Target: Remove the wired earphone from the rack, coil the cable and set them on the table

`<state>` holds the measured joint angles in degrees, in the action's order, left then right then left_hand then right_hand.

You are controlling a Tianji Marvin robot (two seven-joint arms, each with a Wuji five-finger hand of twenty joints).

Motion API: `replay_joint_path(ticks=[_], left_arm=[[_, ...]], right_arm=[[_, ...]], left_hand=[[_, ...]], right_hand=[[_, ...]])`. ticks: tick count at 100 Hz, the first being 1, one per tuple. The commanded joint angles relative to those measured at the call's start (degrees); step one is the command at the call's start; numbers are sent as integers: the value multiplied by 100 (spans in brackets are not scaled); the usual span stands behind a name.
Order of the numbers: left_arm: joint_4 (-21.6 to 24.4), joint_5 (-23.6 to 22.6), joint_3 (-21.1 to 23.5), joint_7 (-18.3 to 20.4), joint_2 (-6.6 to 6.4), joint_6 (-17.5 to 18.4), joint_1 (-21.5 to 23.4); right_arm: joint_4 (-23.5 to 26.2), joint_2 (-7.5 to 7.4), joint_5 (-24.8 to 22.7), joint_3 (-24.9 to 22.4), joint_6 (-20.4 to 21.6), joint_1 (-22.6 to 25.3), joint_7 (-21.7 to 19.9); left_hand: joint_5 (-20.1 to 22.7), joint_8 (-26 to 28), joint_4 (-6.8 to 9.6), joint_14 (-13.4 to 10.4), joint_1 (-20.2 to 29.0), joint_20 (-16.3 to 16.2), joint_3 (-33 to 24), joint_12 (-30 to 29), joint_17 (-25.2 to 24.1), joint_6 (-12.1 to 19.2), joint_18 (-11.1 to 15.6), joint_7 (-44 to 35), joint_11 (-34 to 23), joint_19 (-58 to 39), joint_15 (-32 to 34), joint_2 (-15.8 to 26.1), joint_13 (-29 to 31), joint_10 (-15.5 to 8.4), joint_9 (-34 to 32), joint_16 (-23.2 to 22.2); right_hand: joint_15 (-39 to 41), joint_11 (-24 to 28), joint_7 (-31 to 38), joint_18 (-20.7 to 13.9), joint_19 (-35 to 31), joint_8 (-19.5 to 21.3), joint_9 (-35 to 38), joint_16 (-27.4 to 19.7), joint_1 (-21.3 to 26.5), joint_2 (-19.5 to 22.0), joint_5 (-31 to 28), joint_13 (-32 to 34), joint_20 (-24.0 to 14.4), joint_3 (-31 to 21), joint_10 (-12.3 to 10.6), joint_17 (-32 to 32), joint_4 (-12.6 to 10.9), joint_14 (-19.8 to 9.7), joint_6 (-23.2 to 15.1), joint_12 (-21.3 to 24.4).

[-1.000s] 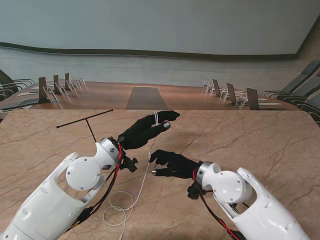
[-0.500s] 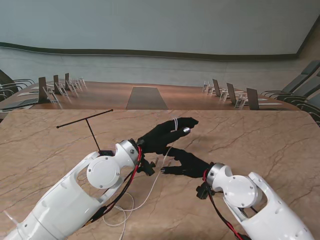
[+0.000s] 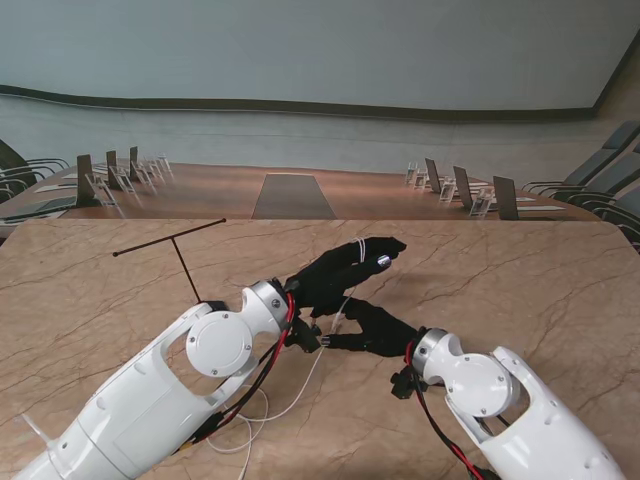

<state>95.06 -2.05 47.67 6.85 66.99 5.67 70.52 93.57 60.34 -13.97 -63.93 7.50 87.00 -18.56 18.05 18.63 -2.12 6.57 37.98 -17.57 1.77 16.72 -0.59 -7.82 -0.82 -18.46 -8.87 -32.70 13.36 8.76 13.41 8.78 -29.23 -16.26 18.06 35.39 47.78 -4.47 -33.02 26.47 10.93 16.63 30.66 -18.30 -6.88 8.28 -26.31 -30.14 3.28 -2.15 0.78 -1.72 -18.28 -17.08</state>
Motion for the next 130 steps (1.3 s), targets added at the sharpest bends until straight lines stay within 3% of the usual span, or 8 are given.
replay_joint_path(ticks=[1, 9, 17, 34, 54, 73, 98, 130], left_arm=[[36, 10, 16, -1, 29, -31, 80], [60, -7, 54, 11, 15, -29, 115], [87, -12, 103, 1, 8, -17, 158], [160, -25, 207, 22, -22, 14, 252], [212, -3, 287, 68, -48, 9, 352], [235, 62, 313, 59, -49, 42, 424], [182, 293, 257, -66, 17, 43, 489], [139, 512, 209, -239, 98, -84, 586]], right_arm=[[-9, 65, -8, 65, 57, -73, 0], [-86, 84, 46, 195, 87, -187, 36], [-152, 98, 85, 332, 113, -310, 53], [-232, 133, 125, 567, 28, -489, 114], [-365, 162, 110, 703, -265, -593, 134], [-533, 199, 47, 673, -422, -634, 258], [-628, 182, -142, 555, -647, -659, 223], [-805, 216, -237, 494, -800, -699, 354]], left_hand=[[79, -45, -94, -244, 72, 103, 32, -47, -75, 143, 308, -142, -38, 68, 24, 67, -56, -121, 4, 37], [70, -44, -95, -262, 64, 105, 35, -42, -73, 155, 308, -144, -54, 73, 23, 77, -60, -231, 3, 37], [88, -39, -95, -249, 69, 100, 35, -42, -69, 154, 304, -157, -64, 65, 30, 66, -50, -198, -9, 34], [106, -30, -94, -207, 43, 79, 46, -52, -60, 153, 248, -172, -52, 24, 45, 51, -10, -54, -32, 28], [146, -11, -83, -211, 42, 54, 28, -35, -62, 172, 256, -190, -84, -27, 55, 32, 9, -236, -60, 22], [159, 15, -75, -157, 85, 19, 10, -30, -22, 206, 222, -206, -101, -102, 93, 11, 84, -50, -113, 2], [211, 96, -42, -94, 252, -71, -26, 32, 64, 302, 205, -294, -183, -286, 215, -91, 232, -199, -291, -55], [204, 203, -31, -14, 418, -133, -28, 107, 118, 363, 180, -412, -270, -415, 310, -141, 300, -170, -338, -108]], right_hand=[[61, 99, 233, -378, -51, 20, 43, -75, -90, -243, -229, -28, 96, -110, -273, -14, 229, -269, -391, -65], [120, 35, 327, -421, -163, -9, 180, -82, -20, -264, -827, -16, 134, -209, -289, -48, 263, -291, -538, -41], [255, 1, 814, -467, -366, -743, 407, -89, 375, -296, -1396, -8, 344, 51, -314, -72, 618, -345, -518, -69], [832, 133, 1418, -501, -891, -1012, 1591, 121, 1302, -110, -2928, 315, 419, 109, -119, 106, 520, -372, 78, -172], [984, 227, 1696, -403, -1638, -654, 2143, 223, 1516, -468, -2852, 661, 818, -1430, 225, 170, 384, -211, 262, -280], [1147, 474, 2041, -356, -1938, 873, 2318, 310, 1509, -605, -3263, 797, 985, -2500, 399, 217, 191, -67, 217, -369], [1203, 600, 2328, -362, -1991, 1482, 2244, 340, 1468, -474, -3248, 777, 1006, -2761, 435, 208, -4, -35, 297, -407], [1189, 570, 2326, -468, -2003, 1530, 2228, 334, 1415, -478, -3269, 696, 1022, -2798, 319, 147, -82, -143, 289, -374]])
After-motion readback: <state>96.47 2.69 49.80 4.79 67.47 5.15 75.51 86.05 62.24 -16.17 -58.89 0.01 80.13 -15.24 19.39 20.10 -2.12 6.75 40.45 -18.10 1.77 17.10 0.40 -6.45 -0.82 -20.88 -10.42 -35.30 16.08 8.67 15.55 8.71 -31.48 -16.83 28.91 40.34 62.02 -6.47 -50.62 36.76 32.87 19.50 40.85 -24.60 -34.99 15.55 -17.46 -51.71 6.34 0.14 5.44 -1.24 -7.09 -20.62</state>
